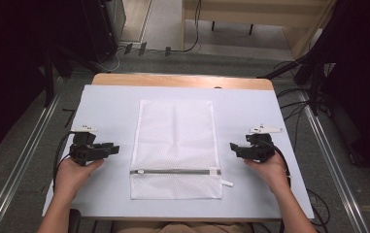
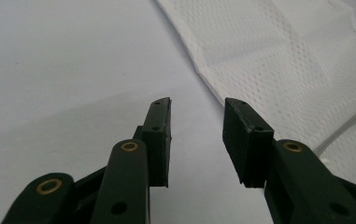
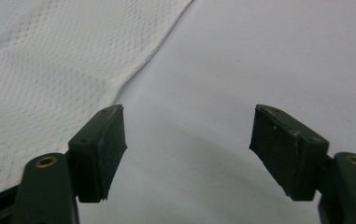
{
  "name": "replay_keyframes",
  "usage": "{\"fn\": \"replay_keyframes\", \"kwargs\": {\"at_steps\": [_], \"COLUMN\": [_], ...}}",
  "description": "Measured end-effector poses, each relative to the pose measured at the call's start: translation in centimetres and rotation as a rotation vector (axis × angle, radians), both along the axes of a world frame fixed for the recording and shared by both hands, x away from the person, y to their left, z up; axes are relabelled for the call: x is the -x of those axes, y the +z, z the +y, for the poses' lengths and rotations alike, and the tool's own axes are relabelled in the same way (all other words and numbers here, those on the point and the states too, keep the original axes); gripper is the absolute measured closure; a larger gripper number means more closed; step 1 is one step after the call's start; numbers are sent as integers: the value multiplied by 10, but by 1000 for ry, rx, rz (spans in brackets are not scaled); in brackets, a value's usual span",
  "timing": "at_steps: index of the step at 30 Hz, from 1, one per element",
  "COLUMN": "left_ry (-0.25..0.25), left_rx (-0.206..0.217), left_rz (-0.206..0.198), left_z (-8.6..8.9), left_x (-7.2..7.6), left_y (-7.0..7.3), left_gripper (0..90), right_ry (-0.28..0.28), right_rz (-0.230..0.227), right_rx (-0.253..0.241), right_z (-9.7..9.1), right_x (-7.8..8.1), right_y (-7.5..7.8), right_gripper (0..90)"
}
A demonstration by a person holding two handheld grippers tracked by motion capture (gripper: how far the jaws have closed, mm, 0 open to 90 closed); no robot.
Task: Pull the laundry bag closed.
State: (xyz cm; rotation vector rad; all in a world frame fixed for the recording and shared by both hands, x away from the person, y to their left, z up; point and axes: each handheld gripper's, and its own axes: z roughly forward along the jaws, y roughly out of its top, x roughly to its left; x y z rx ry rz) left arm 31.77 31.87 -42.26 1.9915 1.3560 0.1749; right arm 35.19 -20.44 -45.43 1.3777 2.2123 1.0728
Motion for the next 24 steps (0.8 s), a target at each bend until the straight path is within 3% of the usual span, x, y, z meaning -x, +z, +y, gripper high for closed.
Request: {"fn": "replay_keyframes", "kwargs": {"at_steps": [3,8,13,15,21,24], "left_ry": [-18,-32,-28,-10,-28,-34], "left_rx": [17,22,32,74,49,47], "left_rz": [25,14,20,29,31,28], "left_z": [0,-2,-2,-2,-3,-4], "left_x": [-2,-2,-3,-3,-3,-4], "left_y": [-1,-2,-2,-1,-2,-2], "left_gripper": [543,480,427,406,403,404], "right_ry": [7,15,25,28,30,27], "right_rz": [6,18,23,27,20,41], "right_rx": [-17,-53,-30,-32,-35,-38], "right_z": [-2,-5,-3,-3,-3,-3], "right_x": [0,-1,0,0,1,1], "right_y": [1,4,3,3,4,4], "right_gripper": [348,423,425,440,445,451]}}
